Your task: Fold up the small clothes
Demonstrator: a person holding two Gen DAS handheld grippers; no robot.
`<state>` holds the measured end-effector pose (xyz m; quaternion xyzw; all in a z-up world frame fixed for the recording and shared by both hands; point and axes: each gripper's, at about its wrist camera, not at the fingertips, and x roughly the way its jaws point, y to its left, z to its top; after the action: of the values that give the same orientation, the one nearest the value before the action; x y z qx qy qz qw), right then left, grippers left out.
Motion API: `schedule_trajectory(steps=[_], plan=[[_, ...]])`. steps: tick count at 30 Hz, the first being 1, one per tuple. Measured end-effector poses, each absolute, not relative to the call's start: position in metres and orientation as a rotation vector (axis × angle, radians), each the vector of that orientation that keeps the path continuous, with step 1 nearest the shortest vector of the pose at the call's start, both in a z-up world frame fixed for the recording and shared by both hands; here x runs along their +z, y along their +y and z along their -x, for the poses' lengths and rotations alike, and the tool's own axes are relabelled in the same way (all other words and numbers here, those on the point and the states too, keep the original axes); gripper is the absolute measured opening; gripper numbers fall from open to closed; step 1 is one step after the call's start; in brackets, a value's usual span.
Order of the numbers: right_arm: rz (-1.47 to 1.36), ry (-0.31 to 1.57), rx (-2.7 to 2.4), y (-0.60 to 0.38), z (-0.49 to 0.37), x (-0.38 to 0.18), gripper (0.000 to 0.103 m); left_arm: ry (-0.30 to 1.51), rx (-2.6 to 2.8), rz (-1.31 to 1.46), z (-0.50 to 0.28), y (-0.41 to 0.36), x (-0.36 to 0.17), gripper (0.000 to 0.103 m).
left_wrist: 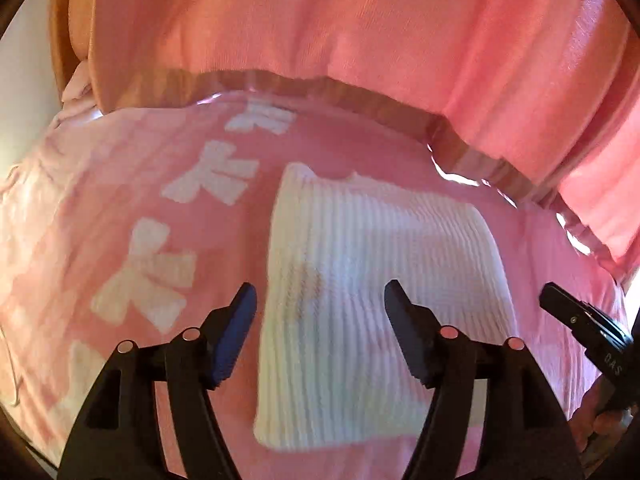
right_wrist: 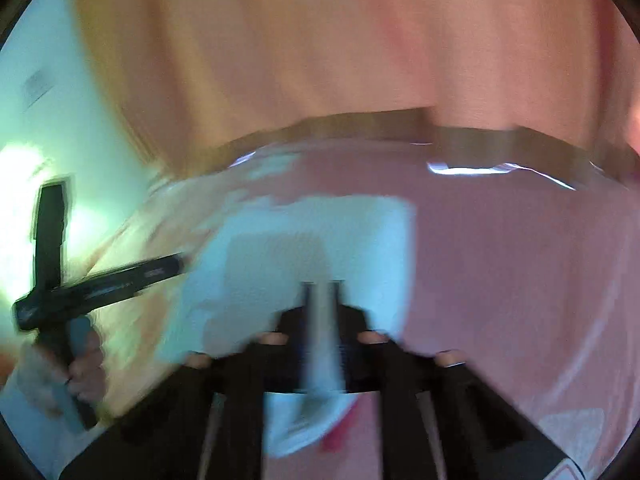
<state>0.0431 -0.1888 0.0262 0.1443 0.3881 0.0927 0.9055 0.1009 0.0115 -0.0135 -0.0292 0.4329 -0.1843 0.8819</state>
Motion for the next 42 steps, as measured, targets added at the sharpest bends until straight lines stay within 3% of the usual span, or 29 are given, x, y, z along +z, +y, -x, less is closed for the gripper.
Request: schedule_trajectory(steps=[6, 11, 15, 19, 23, 25, 26, 28, 29, 34, 42], plan=[[-0.029, 1.114, 0.180, -0.152, -0.048, -0.051, 0.000, 0.997, -0.375, -0.221, -0.082, -0.018, -0.057, 0.066], [-0.043, 1.014, 0.207, -0.153, -0.033, -0.023, 0.000, 1.006, -0.379, -0.215, -0.079, -0.006, -0.066, 0.066], [-0.032, 1.107, 0.173, -0.160, -0.034, -0.057, 0.000, 1.048, -0.368, -0.163, -0.083, 0.003, -0.072, 0.071], [-0.072, 0.975, 0.161, -0.164, -0.021, -0.021, 0.000, 0.939, -0.349, -0.169, -0.064, 0.003, -0.045, 0.070], [-0.048, 0.798, 0.024, -0.168, 0.004, 0.005, 0.014, 0.811, -0.306, -0.184, -0.039, -0.001, -0.022, 0.070], [-0.042, 0.749, -0.050, -0.166, 0.015, 0.008, 0.030, 0.785, -0.294, -0.183, -0.028, -0.005, -0.018, 0.074], [-0.061, 0.740, -0.067, -0.168, 0.019, 0.009, 0.044, 0.778, -0.290, -0.181, -0.025, -0.007, -0.018, 0.076], [-0.128, 0.727, -0.114, -0.173, 0.032, 0.003, 0.053, 0.752, -0.288, -0.172, -0.015, -0.011, -0.018, 0.079], [-0.149, 0.730, -0.143, -0.175, 0.035, -0.003, 0.057, 0.739, -0.281, -0.169, -0.010, -0.014, -0.018, 0.087], [-0.194, 0.763, -0.208, -0.175, 0.039, -0.019, 0.061, 0.663, -0.273, -0.173, 0.011, -0.031, -0.019, 0.094], [-0.142, 0.696, -0.259, -0.172, 0.054, -0.016, 0.071, 0.621, -0.202, -0.137, 0.027, -0.036, -0.025, 0.094]])
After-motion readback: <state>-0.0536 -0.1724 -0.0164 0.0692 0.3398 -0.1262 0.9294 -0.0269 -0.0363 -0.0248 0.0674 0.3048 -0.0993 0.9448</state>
